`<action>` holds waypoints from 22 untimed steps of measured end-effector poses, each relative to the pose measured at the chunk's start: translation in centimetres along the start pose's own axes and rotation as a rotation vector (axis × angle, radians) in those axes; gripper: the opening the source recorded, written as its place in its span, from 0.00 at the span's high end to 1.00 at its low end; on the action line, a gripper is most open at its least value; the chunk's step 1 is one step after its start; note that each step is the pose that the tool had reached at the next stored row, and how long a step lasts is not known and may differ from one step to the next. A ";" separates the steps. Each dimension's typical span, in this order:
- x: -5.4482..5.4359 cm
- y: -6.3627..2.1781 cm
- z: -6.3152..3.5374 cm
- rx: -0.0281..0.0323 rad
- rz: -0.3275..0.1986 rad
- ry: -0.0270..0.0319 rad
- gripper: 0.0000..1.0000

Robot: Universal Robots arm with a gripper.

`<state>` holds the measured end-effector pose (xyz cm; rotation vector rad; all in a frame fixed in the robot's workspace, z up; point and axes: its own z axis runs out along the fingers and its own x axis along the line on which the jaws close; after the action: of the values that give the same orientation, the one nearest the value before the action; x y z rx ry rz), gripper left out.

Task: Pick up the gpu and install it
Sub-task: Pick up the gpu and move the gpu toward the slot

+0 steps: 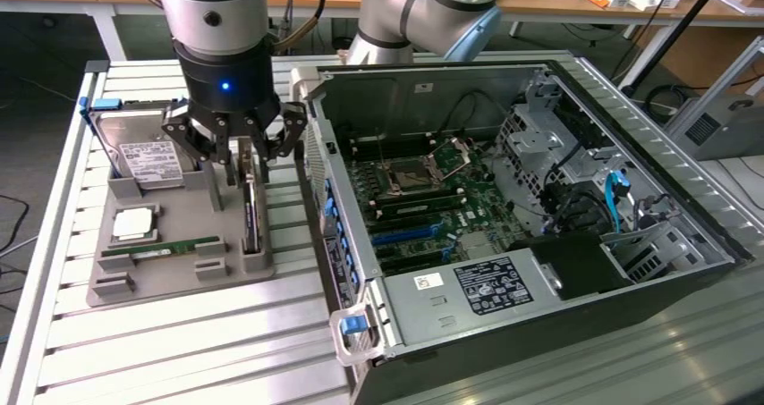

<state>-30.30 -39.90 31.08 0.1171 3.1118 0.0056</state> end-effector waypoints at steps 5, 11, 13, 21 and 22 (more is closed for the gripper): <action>0.0 0.02 0.11 0.0011 0.000 -0.0002 0.58; 0.0 0.25 0.29 0.0051 0.000 -0.0005 0.58; 0.0 0.26 0.41 0.0060 0.000 -0.0005 0.58; 0.0 0.26 0.80 0.0082 0.000 -0.0006 0.58; 0.0 0.26 0.83 0.0082 0.000 -0.0006 0.58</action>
<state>-30.30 -39.63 30.25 0.1168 3.1115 -0.0073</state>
